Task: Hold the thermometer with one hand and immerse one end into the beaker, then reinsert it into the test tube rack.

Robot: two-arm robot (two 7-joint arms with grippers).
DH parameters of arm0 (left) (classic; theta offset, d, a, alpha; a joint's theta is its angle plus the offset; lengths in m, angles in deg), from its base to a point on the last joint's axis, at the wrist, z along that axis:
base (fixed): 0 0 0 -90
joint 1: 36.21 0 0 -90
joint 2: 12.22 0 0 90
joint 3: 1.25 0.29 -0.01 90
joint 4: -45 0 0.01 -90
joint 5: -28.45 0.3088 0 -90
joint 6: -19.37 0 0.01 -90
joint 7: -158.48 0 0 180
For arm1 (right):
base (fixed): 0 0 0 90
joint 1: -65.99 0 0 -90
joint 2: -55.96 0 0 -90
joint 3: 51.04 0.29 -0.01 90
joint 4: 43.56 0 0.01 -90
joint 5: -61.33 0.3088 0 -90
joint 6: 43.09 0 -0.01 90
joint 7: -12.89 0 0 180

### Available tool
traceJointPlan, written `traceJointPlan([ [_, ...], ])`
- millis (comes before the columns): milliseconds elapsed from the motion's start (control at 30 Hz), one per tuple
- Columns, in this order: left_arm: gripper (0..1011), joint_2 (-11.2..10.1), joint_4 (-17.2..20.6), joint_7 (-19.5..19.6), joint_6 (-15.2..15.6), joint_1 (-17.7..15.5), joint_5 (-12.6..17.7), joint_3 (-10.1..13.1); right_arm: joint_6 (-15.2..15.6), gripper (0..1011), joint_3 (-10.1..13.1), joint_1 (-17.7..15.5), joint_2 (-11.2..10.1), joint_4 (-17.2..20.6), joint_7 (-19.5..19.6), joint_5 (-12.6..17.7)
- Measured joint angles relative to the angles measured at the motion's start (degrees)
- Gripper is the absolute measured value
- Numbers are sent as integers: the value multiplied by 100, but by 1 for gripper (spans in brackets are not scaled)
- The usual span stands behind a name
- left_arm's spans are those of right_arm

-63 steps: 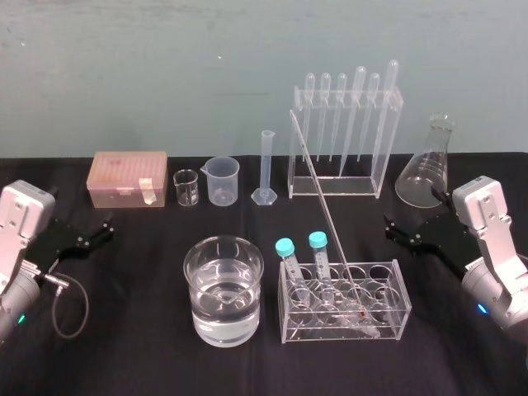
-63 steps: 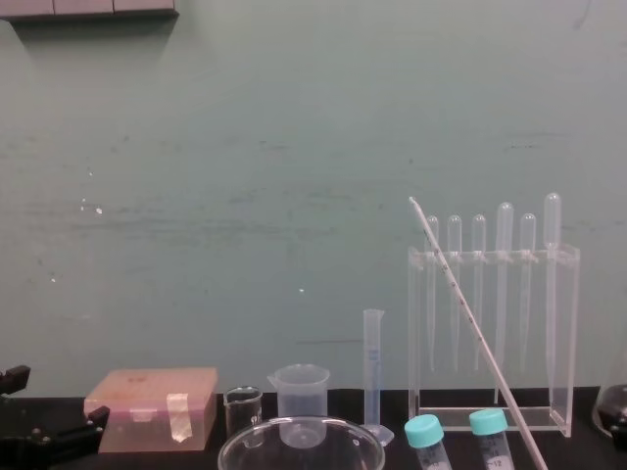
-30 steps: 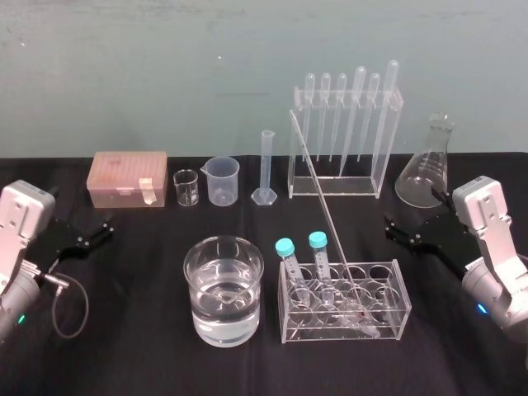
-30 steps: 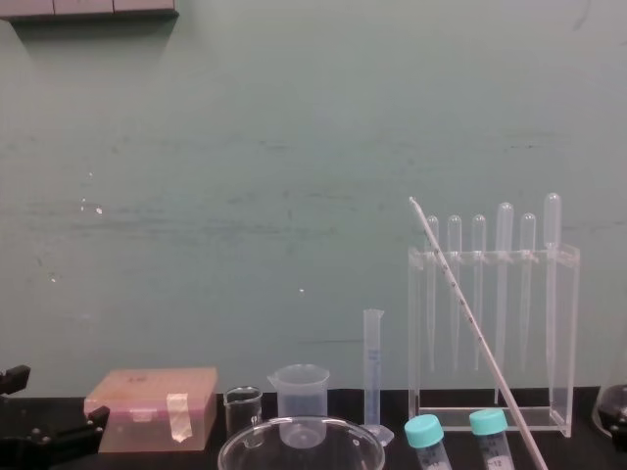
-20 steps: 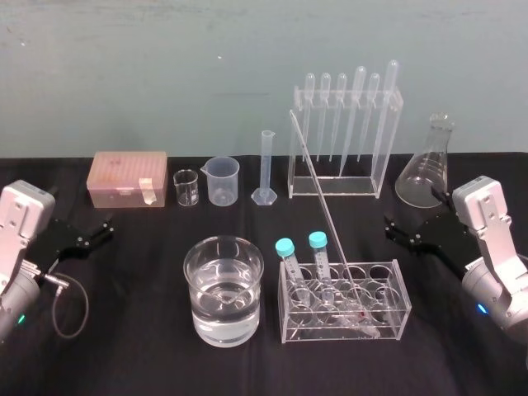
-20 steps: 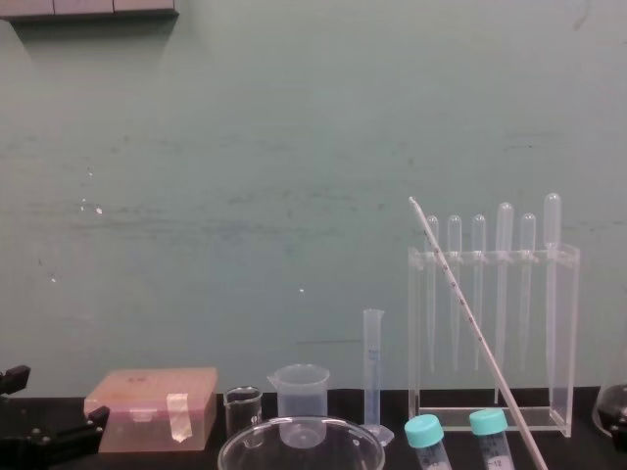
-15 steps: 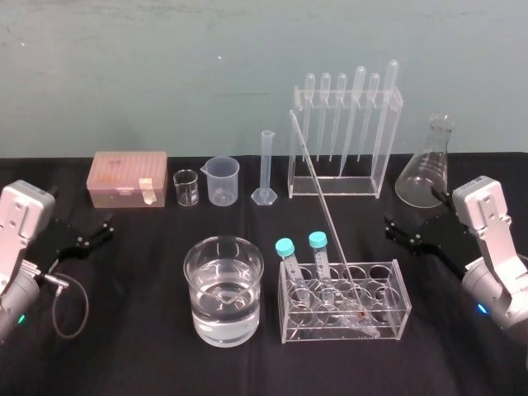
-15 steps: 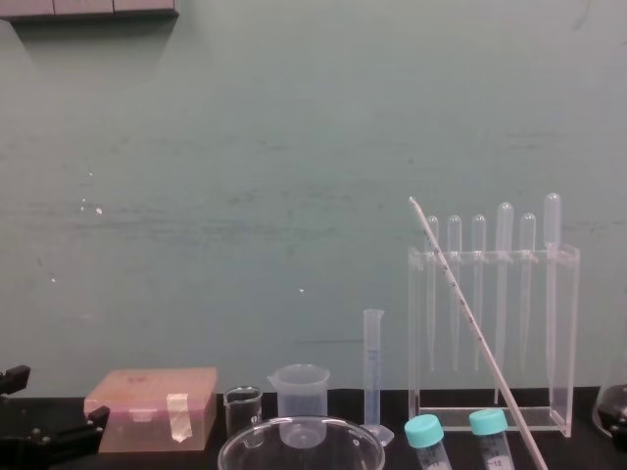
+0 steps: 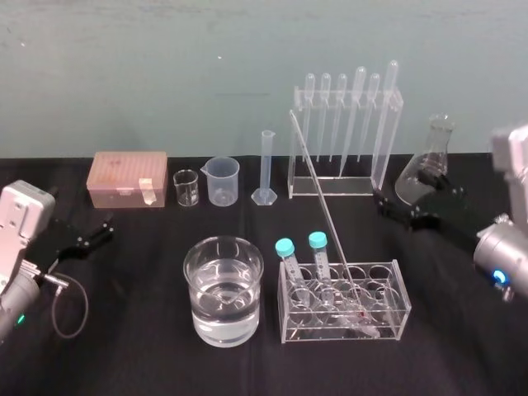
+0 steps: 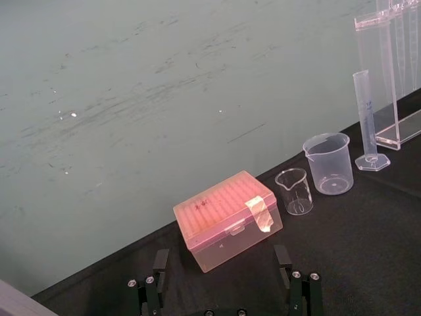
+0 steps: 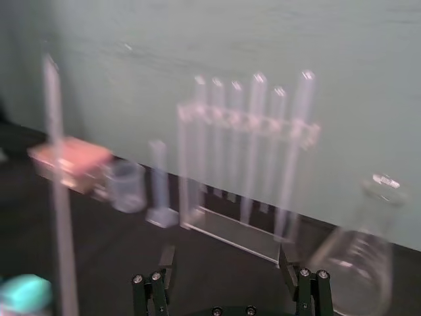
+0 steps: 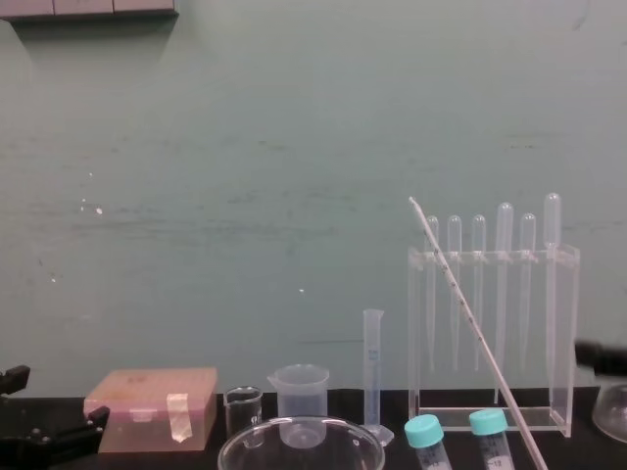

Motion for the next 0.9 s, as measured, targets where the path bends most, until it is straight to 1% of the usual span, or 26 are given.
traceJointPlan([
  [33, 1008, 0, 0, 0, 0, 0, 0, 0, 106, 1003, 54, 4, -27, 86, -86, 115],
  [67, 1008, 0, 1, 0, 0, 0, 0, 0, 363, 1002, 155, 19, -76, 251, -294, 370],
  [100, 1008, 0, 1, 0, 0, 0, 0, 0, 488, 1003, 210, 30, -100, 335, -393, 489],
  [133, 1008, 0, 0, 0, 0, 0, 0, 0, 708, 1003, 307, 60, -143, 489, -575, 704],
  [200, 1008, 0, 0, 0, 0, 0, 0, 0, 885, 1003, 367, 94, -178, 605, -736, 886],
  [233, 1008, 0, 0, 0, 0, 0, 0, 0, 1053, 1003, 404, 141, -218, 718, -891, 1080],
  [333, 1008, 0, 0, 0, 0, 0, 0, 0, 1276, 1003, 405, 247, -270, 830, -1103, 1343],
  [367, 1008, 0, 1, 0, 0, 0, 0, 0, 1396, 1002, 364, 340, -289, 865, -1232, 1470],
  [433, 1008, 0, 0, 0, 0, 0, 0, 0, 1520, 1003, 266, 477, -299, 872, -1393, 1579],
  [567, 1008, 0, 0, 0, 0, 0, 0, 0, 1658, 1003, 65, 715, -291, 814, -1557, 1634],
  [600, 1008, 0, 0, 0, 0, 0, 0, 0, 1710, 1003, -54, 844, -280, 771, -1605, 1617],
  [633, 1008, 0, 0, 0, 0, 0, 0, 0, 1732, 1003, -116, 908, -272, 749, -1620, 1594],
  [733, 1008, 0, 0, 0, 0, 0, 0, 0, 1808, 1003, -342, 1144, -231, 641, -1636, 1468],
  [767, 1008, 0, 0, 0, 0, 0, 0, 0, 1849, 1003, -460, 1270, -198, 574, -1628, 1399],
  [867, 1008, 0, 0, 0, 0, 0, 0, 0, 1904, 1003, -637, 1459, -138, 458, -1590, 1278],
  [900, 1008, 0, 0, 0, 0, 0, 0, 0, 1931, 1003, -759, 1570, -96, 380, -1551, 1197],
])
